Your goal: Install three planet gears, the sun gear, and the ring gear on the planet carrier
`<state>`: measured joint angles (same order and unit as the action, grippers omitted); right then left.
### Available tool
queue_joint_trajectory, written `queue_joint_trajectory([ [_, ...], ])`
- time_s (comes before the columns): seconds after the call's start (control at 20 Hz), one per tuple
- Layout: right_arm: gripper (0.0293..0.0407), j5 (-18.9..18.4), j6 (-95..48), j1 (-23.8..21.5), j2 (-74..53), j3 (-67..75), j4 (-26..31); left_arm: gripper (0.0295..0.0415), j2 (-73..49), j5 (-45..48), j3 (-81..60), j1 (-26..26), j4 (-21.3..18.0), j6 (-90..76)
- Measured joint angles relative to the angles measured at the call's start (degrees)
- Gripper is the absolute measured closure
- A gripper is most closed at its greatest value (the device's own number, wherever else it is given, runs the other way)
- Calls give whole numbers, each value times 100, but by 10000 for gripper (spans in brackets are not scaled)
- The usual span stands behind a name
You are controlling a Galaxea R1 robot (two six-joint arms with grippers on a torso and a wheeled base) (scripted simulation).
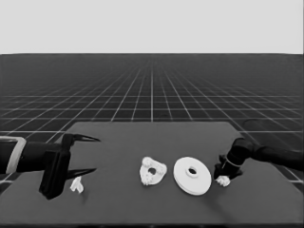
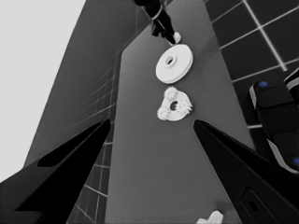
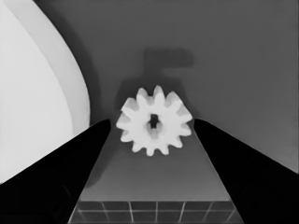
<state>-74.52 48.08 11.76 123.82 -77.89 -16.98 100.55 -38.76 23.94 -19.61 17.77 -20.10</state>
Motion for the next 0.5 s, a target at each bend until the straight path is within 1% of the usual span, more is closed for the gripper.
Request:
queue_joint_trajectory([
  [0.1,386,3,-1,3,2,-4,-3,326,0,0,0,0,0,0],
  [0.15,391,3,-1,2,2,-4,-3,326,0,0,0,0,0,0],
  [0.5,390,5,-1,2,2,-5,-4,326,0,0,0,0,0,0],
])
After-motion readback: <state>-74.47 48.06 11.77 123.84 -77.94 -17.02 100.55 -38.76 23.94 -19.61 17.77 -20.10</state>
